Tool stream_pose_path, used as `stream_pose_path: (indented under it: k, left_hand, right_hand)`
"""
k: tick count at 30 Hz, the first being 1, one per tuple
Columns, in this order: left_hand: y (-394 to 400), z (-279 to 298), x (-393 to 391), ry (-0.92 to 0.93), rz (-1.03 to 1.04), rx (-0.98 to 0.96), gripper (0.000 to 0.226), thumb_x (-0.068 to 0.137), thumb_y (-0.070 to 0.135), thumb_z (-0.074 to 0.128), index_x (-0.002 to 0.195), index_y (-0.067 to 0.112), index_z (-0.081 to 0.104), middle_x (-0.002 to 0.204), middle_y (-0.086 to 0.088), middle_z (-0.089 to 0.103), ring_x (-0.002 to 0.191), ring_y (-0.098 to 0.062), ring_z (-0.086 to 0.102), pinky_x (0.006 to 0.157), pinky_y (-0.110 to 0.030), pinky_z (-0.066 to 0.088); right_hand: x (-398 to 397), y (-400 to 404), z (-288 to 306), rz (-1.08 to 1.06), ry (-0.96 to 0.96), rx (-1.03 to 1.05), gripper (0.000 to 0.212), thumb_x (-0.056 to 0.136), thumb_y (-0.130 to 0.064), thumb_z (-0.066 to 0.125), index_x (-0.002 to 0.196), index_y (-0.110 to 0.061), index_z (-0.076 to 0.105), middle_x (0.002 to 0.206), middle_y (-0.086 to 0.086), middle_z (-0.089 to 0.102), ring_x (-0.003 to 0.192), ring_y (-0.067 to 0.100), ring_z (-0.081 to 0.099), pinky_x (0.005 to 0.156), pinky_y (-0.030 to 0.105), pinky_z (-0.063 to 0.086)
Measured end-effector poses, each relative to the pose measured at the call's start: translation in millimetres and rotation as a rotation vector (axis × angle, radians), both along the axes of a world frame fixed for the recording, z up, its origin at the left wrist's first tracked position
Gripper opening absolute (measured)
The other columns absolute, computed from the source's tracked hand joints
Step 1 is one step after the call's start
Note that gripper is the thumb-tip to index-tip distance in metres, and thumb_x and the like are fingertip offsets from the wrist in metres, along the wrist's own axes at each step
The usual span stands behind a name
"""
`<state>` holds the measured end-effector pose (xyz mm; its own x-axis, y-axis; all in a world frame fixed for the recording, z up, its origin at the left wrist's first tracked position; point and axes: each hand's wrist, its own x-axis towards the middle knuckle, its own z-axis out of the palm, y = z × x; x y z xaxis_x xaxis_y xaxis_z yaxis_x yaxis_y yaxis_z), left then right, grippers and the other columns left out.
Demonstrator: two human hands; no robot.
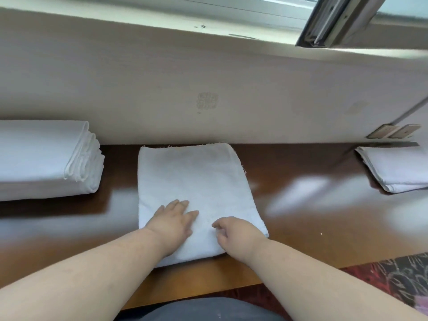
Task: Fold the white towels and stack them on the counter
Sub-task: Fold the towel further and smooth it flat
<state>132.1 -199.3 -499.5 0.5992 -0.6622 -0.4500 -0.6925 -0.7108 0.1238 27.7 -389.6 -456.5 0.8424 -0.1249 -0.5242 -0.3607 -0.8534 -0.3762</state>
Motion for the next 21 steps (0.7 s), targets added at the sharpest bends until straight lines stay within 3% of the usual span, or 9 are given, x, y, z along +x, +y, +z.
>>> stream_pose_path:
  k: [2, 4, 6, 9, 12, 15, 18, 21]
  left_hand:
    - [2.8, 5.0, -3.8, -0.041, 0.055, -0.057, 0.043, 0.098, 0.046, 0.04, 0.139, 0.032, 0.04, 0.135, -0.001, 0.036, 0.126, -0.024, 0.033, 0.101, -0.036, 0.036]
    - [7.5, 8.5, -11.8, -0.024, 0.077, -0.075, 0.034, 0.097, 0.047, 0.041, 0.126, 0.03, 0.048, 0.119, 0.003, 0.045, 0.114, -0.02, 0.042, 0.091, -0.033, 0.04]
    - [15.7, 7.0, -25.3, 0.001, 0.082, -0.051, 0.04, 0.094, 0.056, 0.04, 0.126, 0.032, 0.046, 0.119, 0.006, 0.05, 0.113, -0.019, 0.046, 0.092, -0.034, 0.04]
    - [29.2, 6.8, -47.4, -0.054, 0.136, -0.073, 0.06, 0.084, 0.071, 0.046, 0.133, 0.038, 0.041, 0.124, 0.009, 0.047, 0.116, -0.017, 0.043, 0.096, -0.035, 0.037]
    - [38.8, 8.6, -68.6, -0.148, 0.124, -0.029, 0.068, 0.082, 0.067, 0.055, 0.139, 0.036, 0.035, 0.129, 0.007, 0.042, 0.12, -0.018, 0.04, 0.1, -0.034, 0.037]
    - [43.3, 9.0, -80.6, -0.226, 0.196, 0.043, 0.052, 0.091, 0.047, 0.055, 0.136, 0.029, 0.038, 0.126, 0.004, 0.043, 0.118, -0.019, 0.041, 0.096, -0.033, 0.04]
    - [45.6, 12.7, -84.3, -0.241, 0.306, 0.111, 0.045, 0.087, 0.02, 0.055, 0.129, 0.024, 0.041, 0.119, 0.001, 0.043, 0.113, -0.02, 0.043, 0.091, -0.033, 0.045]
    - [45.2, 10.5, -87.5, -0.271, 0.339, 0.157, 0.057, 0.078, 0.003, 0.056, 0.128, 0.023, 0.038, 0.118, 0.0, 0.041, 0.11, -0.02, 0.044, 0.087, -0.031, 0.046]
  right_hand:
    - [-0.9, -21.8, -9.8, 0.197, -0.045, -0.189, 0.045, 0.095, -0.037, 0.044, 0.14, -0.034, 0.048, 0.149, -0.008, 0.042, 0.136, 0.019, 0.039, 0.11, 0.032, 0.034]
    - [-8.0, -40.5, -21.1, 0.302, 0.017, -0.269, 0.057, 0.093, -0.049, 0.044, 0.148, -0.039, 0.033, 0.163, -0.005, 0.017, 0.149, 0.023, 0.016, 0.119, 0.041, 0.02]
    - [-16.1, -52.6, -32.4, 0.308, 0.058, -0.28, 0.074, 0.089, -0.061, 0.045, 0.154, -0.044, 0.013, 0.166, -0.005, -0.005, 0.153, 0.021, -0.004, 0.122, 0.049, 0.009]
    - [-24.1, -56.9, -40.3, 0.31, 0.059, -0.256, 0.09, 0.088, -0.054, 0.056, 0.155, -0.043, -0.002, 0.165, -0.006, -0.015, 0.152, 0.021, -0.012, 0.123, 0.044, 0.014]
    - [-31.7, -57.2, -36.8, 0.311, 0.022, -0.271, 0.084, 0.094, -0.026, 0.056, 0.157, -0.036, 0.002, 0.166, -0.004, -0.008, 0.153, 0.02, -0.006, 0.122, 0.038, 0.02]
    - [-34.8, -61.2, -29.3, 0.306, -0.082, -0.298, 0.071, 0.09, -0.006, 0.049, 0.152, -0.028, 0.023, 0.156, 0.001, 0.022, 0.145, 0.025, 0.021, 0.112, 0.038, 0.036]
    - [-37.9, -62.7, -24.8, 0.324, -0.121, -0.394, 0.054, 0.084, -0.004, 0.053, 0.133, -0.023, 0.037, 0.129, 0.002, 0.038, 0.118, 0.025, 0.04, 0.089, 0.038, 0.048]
    - [-36.3, -63.4, -25.9, 0.387, -0.163, -0.492, 0.048, 0.085, -0.01, 0.058, 0.128, -0.02, 0.039, 0.124, 0.004, 0.041, 0.113, 0.026, 0.043, 0.084, 0.036, 0.045]
